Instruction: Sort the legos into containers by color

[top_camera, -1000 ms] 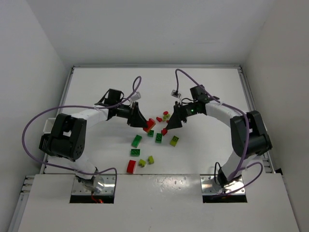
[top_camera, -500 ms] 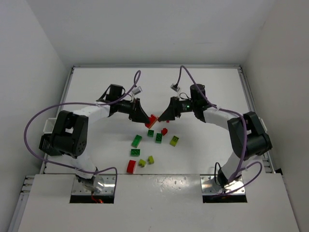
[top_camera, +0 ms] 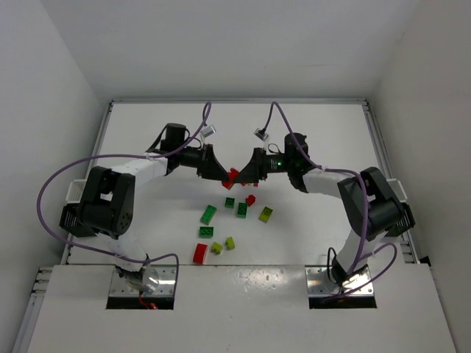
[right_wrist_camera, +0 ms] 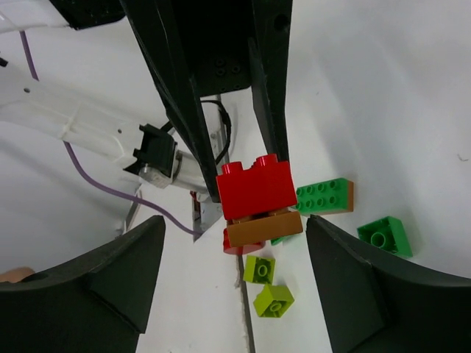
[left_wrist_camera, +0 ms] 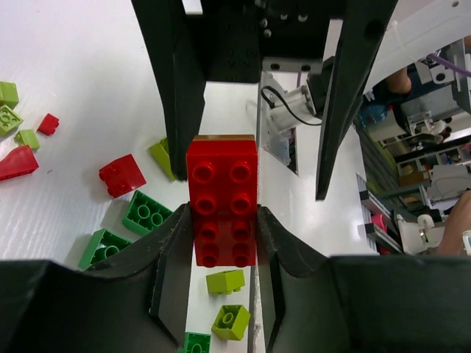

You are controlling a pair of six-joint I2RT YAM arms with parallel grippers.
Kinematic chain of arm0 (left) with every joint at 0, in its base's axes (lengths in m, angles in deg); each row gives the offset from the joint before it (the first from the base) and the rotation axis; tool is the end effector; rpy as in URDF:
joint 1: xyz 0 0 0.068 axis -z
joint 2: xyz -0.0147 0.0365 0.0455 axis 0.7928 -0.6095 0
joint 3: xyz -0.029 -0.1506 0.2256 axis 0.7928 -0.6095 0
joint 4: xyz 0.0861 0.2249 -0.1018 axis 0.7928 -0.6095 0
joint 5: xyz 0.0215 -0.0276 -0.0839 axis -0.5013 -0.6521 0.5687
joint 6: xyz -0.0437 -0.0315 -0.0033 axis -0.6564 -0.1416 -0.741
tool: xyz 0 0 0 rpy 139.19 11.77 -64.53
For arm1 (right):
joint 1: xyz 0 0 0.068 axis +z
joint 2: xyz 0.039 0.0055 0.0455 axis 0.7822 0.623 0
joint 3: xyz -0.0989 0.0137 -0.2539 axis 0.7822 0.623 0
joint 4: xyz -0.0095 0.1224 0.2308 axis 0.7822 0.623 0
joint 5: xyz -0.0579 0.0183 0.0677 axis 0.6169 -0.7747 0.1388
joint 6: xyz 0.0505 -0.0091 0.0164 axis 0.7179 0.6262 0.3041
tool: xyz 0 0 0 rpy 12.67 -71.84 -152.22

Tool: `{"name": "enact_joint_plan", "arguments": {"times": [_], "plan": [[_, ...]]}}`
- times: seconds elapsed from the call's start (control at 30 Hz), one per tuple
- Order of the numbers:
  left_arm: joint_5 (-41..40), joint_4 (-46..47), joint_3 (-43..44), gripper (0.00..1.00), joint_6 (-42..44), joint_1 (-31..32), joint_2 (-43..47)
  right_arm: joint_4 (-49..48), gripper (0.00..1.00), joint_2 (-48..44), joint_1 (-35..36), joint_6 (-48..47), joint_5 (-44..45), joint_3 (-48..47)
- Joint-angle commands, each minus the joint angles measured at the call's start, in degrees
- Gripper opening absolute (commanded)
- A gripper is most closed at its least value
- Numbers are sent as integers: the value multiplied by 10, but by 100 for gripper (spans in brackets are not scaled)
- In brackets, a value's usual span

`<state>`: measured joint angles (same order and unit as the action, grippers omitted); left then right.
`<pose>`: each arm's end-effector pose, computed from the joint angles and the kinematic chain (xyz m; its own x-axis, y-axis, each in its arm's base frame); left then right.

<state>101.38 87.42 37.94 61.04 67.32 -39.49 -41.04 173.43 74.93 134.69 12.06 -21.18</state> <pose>0.3295 -0.1231 0.2148 -0.7851 0.1442 -0.6023 0.6162 0.0846 -0.7830 0.3084 0.1675 0.1961 -0.8713 0.0321 -0.4897 -0.4804 0.1488 0.8644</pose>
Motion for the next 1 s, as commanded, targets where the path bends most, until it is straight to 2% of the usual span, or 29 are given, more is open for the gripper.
{"name": "enact_joint_plan", "arguments": {"times": [0.0, 0.2, 0.33, 0.47, 0.6, 0.73, 0.8, 0.83, 0.87, 0.97], "plan": [[19, 33, 17, 0, -26, -6, 1, -71, 77, 12, 14, 26, 4, 7], [19, 38, 17, 0, -26, -6, 1, -98, 61, 17, 14, 37, 4, 7], [19, 38, 12, 0, -26, -6, 1, -128, 46, 23, 19, 42, 4, 18], [19, 38, 7, 0, -26, -12, 1, -135, 25, 23, 19, 48, -2, 18], [19, 38, 7, 0, -26, -12, 1, -135, 9, 23, 19, 42, -7, 29], [19, 43, 1, 0, -21, -24, 7, -128, 2, 17, 7, 30, -20, 41], [13, 43, 1, 0, -16, -31, 7, -92, 1, 1, 1, 10, -34, 48], [13, 43, 1, 0, -16, -38, 7, -68, 1, -5, 1, -29, -39, 54], [13, 43, -4, 0, -9, -45, 12, 5, 1, -18, 1, -57, -45, 54], [8, 31, -4, 0, 22, -57, 0, 139, 1, -32, -4, -162, -45, 54]]}}
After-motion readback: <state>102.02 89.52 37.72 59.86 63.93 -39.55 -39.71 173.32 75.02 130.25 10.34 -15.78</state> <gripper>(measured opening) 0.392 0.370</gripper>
